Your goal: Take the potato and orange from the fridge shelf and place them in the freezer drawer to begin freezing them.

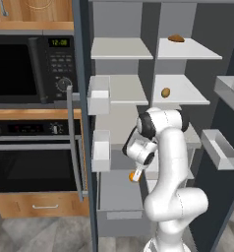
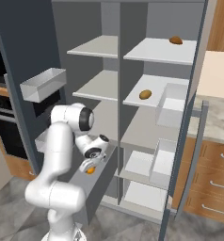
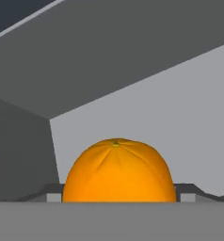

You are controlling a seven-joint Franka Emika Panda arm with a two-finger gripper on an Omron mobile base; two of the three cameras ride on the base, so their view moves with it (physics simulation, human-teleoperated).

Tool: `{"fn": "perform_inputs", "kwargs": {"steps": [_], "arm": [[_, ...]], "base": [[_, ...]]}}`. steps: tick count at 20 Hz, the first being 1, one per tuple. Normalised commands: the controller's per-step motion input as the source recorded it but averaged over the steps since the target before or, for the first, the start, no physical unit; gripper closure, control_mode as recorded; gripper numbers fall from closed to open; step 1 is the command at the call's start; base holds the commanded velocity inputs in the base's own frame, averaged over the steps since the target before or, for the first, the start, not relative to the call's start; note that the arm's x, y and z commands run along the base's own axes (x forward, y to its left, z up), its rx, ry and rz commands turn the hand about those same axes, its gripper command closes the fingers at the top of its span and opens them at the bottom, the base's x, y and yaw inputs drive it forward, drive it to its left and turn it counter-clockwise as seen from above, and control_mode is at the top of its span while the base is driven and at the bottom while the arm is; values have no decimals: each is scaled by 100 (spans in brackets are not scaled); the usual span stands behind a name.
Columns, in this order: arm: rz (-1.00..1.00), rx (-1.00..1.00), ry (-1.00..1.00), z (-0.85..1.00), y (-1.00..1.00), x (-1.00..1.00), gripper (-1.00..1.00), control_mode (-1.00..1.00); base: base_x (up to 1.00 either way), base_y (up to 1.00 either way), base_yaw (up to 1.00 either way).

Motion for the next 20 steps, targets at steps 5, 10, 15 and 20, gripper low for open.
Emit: {"fn": "perform_inputs", "kwargs": {"steps": [5,10,15,20], "arm": [[3,0,0,-62,24,10,100,-100],[0,-2,0,-64,26,0,100,-100],[0,-5,1,-64,22,0,100,-100],[0,-8,3,-71,2,0,100,-100]], "base": [[0,0,0],[0,0,0],[0,0,0],[0,0,0]]}}
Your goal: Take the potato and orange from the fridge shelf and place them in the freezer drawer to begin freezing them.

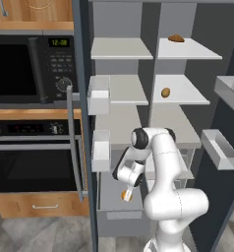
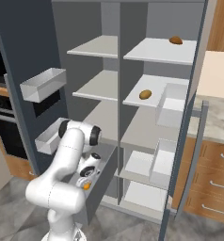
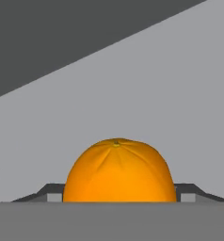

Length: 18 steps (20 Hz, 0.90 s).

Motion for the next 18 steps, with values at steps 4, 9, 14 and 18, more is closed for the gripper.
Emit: {"fn": "perform_inputs", "kwargs": {"steps": [4,9,14,18], "arm": [[0,-5,3,-58,14,-4,100,-100],[0,0,5,-45,12,-9,100,-100],[0,0,9,-58,15,-21,100,-100],[0,0,4,-48,14,-34,-100,-100]], "base": [[0,0,0],[0,0,0],[0,0,0],[0,0,0]]}}
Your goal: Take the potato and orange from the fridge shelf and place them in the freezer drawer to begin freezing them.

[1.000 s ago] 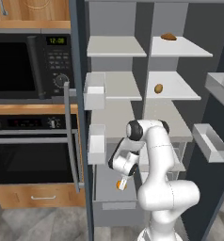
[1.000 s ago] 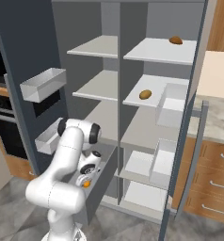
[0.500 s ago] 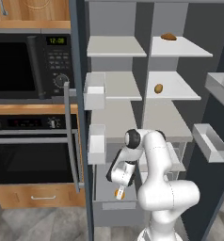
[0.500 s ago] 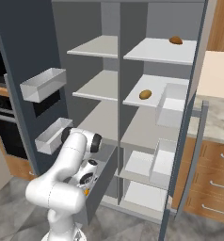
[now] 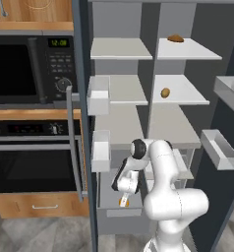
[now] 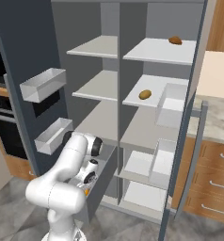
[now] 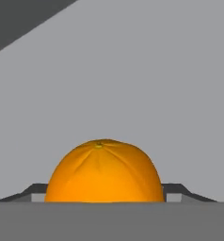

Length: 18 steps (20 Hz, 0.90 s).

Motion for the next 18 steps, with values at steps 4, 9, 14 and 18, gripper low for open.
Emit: {"fn": "perform_inputs", "kwargs": {"steps": [4,9,14,18], "arm": [[0,0,-2,-5,6,-34,-100,-100],[0,0,-11,13,0,-42,-100,-100],[0,0,-10,32,0,-18,-100,-100],[0,0,-20,91,-4,-32,-100,-100]], "base": [[0,0,0],[0,0,0],[0,0,0],[0,0,0]]}}
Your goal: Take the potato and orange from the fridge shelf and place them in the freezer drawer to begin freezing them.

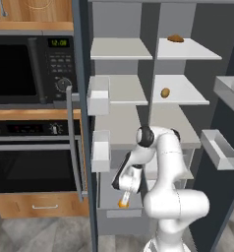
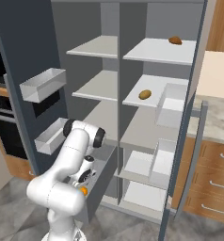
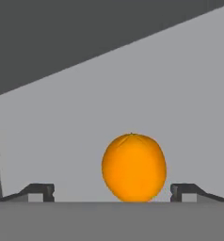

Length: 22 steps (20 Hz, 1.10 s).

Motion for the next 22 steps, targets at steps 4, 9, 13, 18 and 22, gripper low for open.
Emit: {"fn": "perform_inputs", "kwargs": {"steps": [4,9,13,18,22], "arm": [[0,0,-18,100,-21,-32,-100,-100],[-5,0,-9,100,-52,-4,-100,-100],[-10,0,-5,100,-47,0,-100,-100],[-16,0,0,100,-46,-1,-100,-100],[-17,0,0,100,-47,-16,-100,-100]], "base": [[0,0,0],[0,0,0],[0,0,0],[0,0,0],[0,0,0]]}}
